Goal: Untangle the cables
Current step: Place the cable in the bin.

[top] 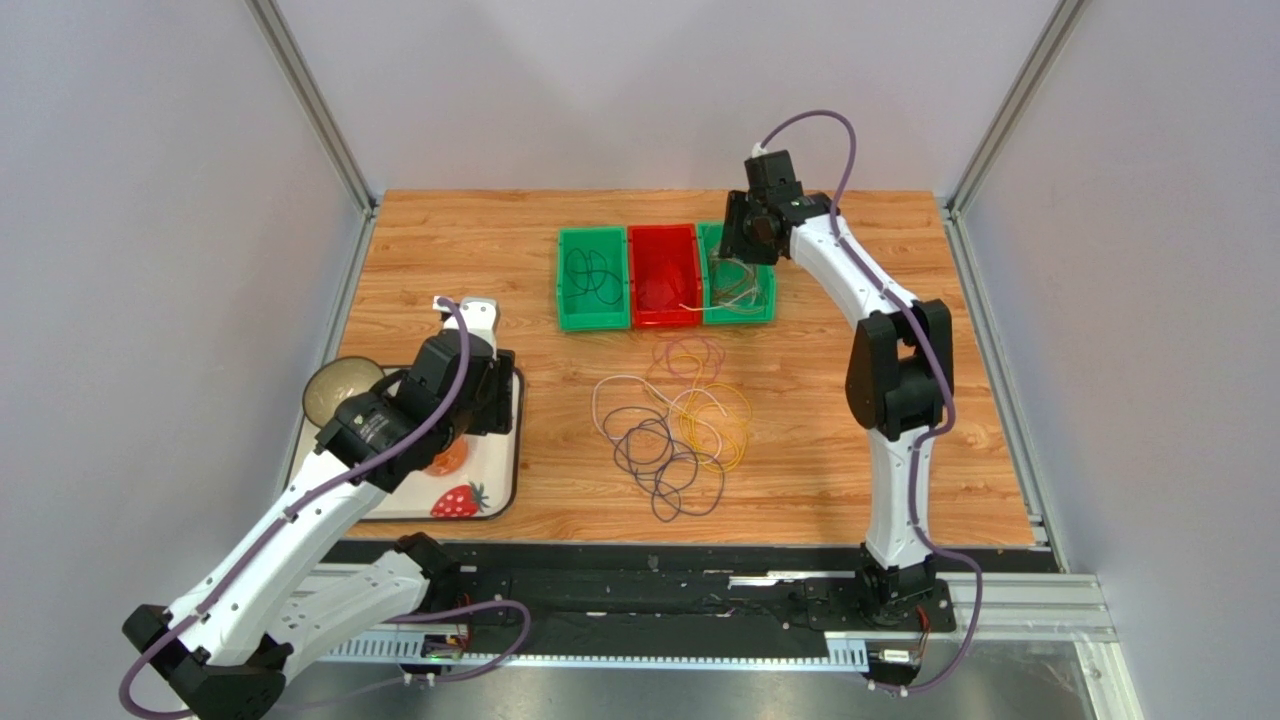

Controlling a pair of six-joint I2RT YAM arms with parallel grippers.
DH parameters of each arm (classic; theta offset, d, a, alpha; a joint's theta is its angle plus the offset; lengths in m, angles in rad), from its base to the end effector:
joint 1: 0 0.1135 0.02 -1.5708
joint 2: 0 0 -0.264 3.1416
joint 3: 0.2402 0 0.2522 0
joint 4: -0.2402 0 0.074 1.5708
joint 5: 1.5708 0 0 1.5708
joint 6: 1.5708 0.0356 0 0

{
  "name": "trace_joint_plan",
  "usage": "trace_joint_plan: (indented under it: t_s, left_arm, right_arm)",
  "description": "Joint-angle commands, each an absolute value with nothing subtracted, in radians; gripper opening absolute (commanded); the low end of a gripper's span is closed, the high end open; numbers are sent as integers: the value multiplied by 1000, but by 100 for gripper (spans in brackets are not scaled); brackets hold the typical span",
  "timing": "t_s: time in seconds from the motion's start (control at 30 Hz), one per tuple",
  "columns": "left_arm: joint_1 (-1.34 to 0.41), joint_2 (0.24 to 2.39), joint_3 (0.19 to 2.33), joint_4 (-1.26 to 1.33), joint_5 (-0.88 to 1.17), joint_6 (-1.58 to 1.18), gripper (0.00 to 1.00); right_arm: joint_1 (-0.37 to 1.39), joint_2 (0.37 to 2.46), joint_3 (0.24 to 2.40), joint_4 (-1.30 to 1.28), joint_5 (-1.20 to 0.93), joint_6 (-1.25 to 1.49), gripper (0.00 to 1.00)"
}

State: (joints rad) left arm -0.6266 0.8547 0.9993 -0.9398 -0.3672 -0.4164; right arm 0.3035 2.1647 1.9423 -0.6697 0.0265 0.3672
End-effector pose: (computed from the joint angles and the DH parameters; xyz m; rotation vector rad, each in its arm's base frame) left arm 0.1335 -0.0809 0.3308 0.0677 2.3011 -0.0975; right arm 0.4666 0.1451 0.2515 0.0906 2.4785 0.2571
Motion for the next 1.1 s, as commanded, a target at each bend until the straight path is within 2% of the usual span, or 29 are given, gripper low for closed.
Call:
trace_joint_plan:
  t_s: [0.0,0.17,0.53,0.7,0.8,1.07]
  left_arm:
    - [-627,841,1015,-931,-356,-408,59]
    - [-627,836,1015,-931,-353,-408,59]
    - [-627,856,1028,-871,-259,-445,60]
    - [-627,913,1043,-793,-183,-463,60]
    - [-627,957,1069,-784,-161,-465,60]
    - [-629,983,1170,-896,-210,-388,59]
  right_arm:
    - [310,2027,1986,-707,20,376,49]
    - [327,1968,1996,-768,90,367,51]
    - [383,1718,1648,-647,55,439,50]
    - [425,1642,1501,-597,-67,505,48]
    - [471,1638,1427,-571,-72,502,49]
    - [520,1747,1425,-558,-101,499,48]
